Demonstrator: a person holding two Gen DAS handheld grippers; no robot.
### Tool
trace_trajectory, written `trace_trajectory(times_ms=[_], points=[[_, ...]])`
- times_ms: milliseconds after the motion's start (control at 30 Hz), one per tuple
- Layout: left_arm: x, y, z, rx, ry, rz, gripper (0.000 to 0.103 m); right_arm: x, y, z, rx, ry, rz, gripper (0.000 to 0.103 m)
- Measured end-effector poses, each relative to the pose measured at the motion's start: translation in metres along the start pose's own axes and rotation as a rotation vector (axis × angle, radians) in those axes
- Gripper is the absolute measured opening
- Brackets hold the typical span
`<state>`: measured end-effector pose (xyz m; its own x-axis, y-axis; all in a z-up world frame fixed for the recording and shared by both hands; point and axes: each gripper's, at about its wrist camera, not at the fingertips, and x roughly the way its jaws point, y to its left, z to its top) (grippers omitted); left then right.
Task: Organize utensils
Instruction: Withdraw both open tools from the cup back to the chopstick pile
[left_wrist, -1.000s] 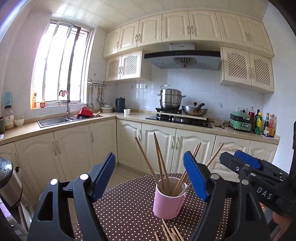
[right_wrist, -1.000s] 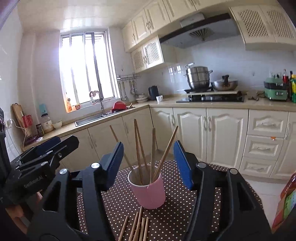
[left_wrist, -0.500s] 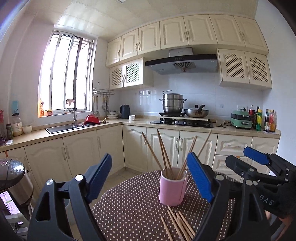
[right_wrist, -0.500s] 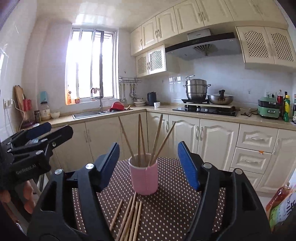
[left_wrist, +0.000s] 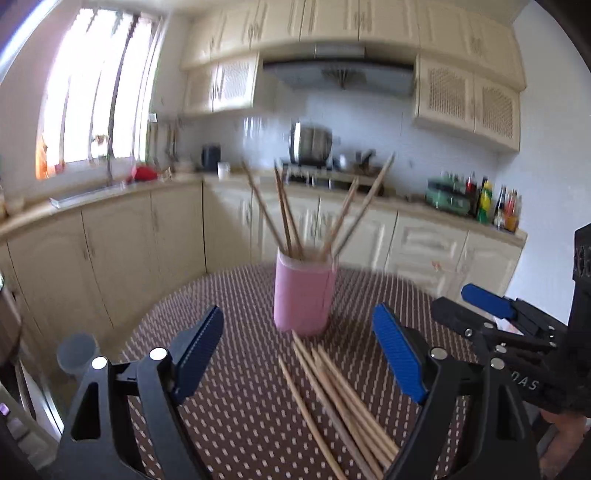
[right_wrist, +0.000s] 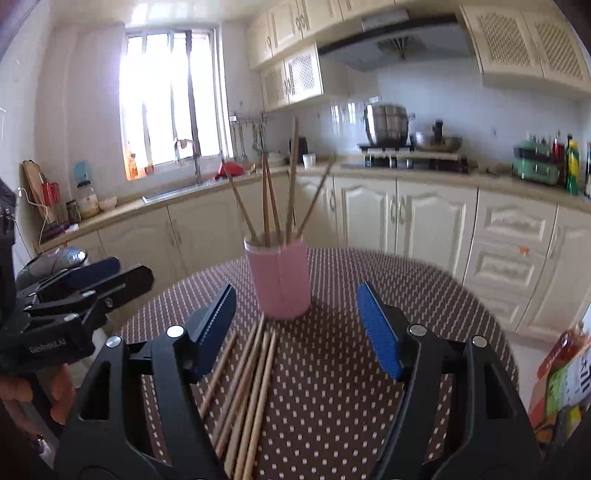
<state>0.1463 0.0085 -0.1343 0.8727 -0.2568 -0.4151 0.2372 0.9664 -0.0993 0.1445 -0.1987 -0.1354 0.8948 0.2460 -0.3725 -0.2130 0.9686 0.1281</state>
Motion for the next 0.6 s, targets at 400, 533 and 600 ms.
trace_trajectory(times_ms=[400, 533, 600], points=[[0.1, 0.014, -0.046, -0.03, 0.414, 0.037, 0.054, 0.032, -0.008, -0.037, 0.037, 0.167, -0.002, 0.068], [0.123, 0.017, -0.055, -0.032, 0.478, 0.072, 0.048, 0.041, -0.009, -0.036, 0.04, 0.213, -0.004, 0.068], [0.13, 0.017, -0.055, -0.017, 0.475, 0.098, 0.042, 0.05, -0.008, -0.037, 0.032, 0.252, -0.004, 0.068]])
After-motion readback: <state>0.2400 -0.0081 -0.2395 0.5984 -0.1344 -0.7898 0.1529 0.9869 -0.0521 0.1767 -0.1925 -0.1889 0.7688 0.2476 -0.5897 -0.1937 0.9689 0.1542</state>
